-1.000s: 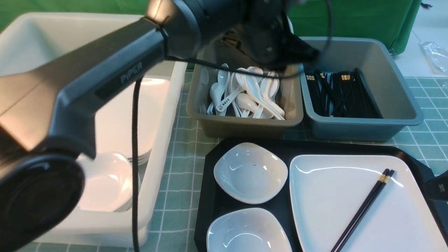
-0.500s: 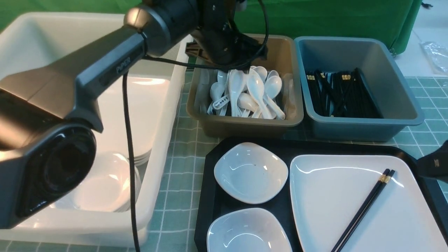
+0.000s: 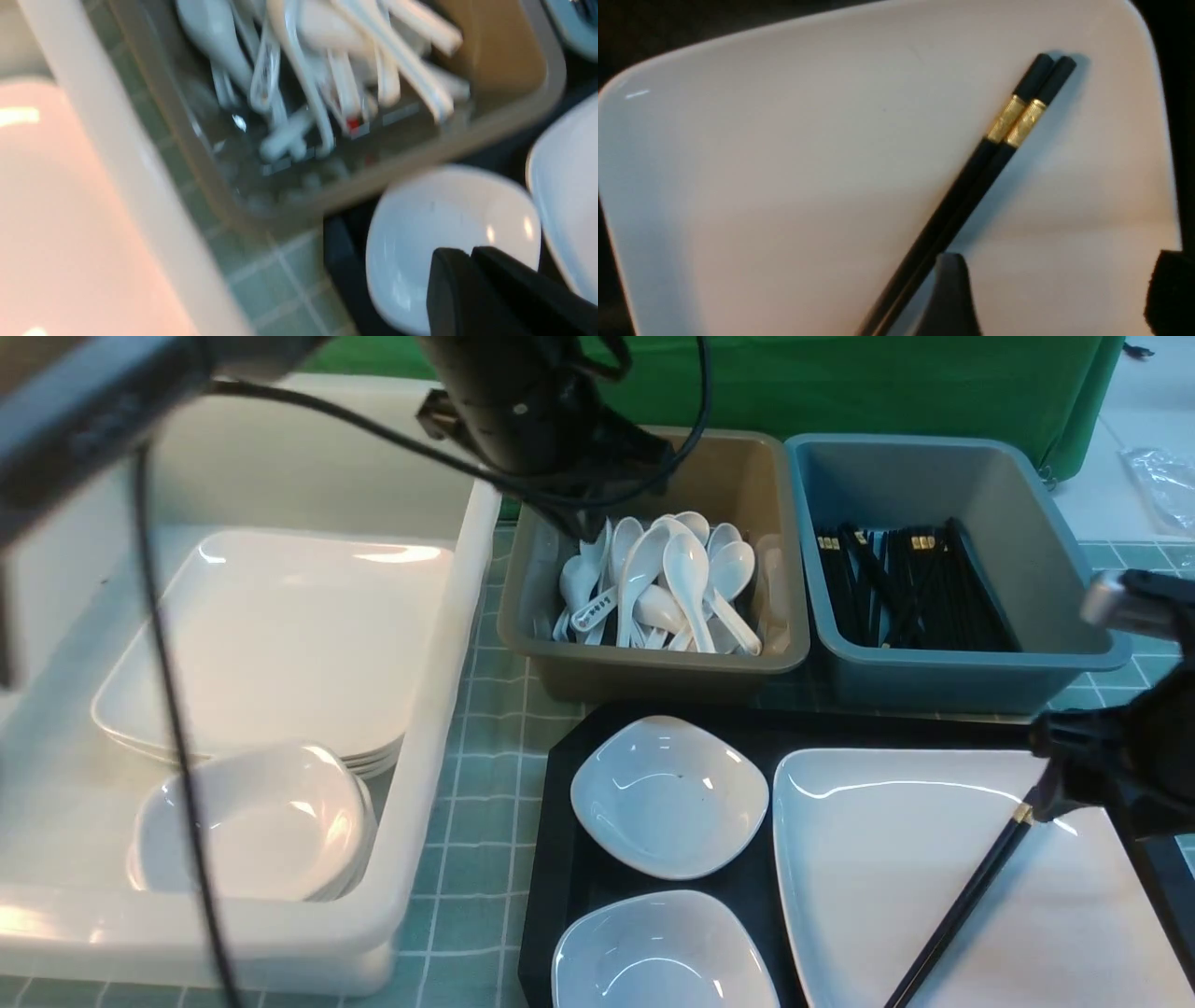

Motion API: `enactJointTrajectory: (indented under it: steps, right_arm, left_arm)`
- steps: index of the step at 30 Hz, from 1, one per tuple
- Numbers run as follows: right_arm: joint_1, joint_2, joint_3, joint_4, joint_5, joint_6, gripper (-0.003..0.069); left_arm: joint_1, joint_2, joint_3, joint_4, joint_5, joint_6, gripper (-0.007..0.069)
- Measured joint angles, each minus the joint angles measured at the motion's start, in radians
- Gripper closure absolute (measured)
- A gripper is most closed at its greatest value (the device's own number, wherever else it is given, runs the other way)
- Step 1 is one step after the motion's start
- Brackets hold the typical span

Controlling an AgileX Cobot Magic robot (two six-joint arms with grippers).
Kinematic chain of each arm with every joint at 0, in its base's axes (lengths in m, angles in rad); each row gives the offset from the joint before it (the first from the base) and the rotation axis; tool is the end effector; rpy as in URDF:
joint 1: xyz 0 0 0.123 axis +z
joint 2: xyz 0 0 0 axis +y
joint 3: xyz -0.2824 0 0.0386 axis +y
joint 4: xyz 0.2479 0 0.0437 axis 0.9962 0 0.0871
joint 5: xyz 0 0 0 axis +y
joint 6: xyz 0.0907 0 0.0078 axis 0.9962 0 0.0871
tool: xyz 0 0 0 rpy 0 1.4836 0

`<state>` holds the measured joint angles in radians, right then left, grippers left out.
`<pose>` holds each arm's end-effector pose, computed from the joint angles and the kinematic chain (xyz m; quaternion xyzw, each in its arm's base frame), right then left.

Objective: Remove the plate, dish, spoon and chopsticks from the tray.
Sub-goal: Use the right arm to grab a pair of chopsticks from the plate

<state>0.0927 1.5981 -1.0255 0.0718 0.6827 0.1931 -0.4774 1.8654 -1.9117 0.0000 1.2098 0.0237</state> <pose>0.3122 0.0332 0.2230 0.0719 0.9768 0.0559 0.1939 0.3621 -0.1873 0.3570 0.2404 0.9393 -0.0550 0.2385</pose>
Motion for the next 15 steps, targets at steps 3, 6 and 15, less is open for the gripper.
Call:
enactJointTrajectory:
  steps: [3, 6, 15]
  right_arm:
    - [0.000, 0.068, -0.034, 0.000, -0.001, 0.012, 0.0109]
    - [0.000, 0.135, -0.066, 0.000, -0.006, 0.033, 0.0108]
    - [0.000, 0.271, -0.129, -0.001, -0.012, 0.061, 0.0214]
  left_arm:
    - [0.000, -0.087, 0.149, 0.014, -0.004, 0.000, 0.0618]
    - [0.000, -0.182, 0.296, 0.020, -0.045, 0.000, 0.0619]
    - [0.000, -0.468, 0.640, 0.024, -0.173, -0.013, 0.0617]
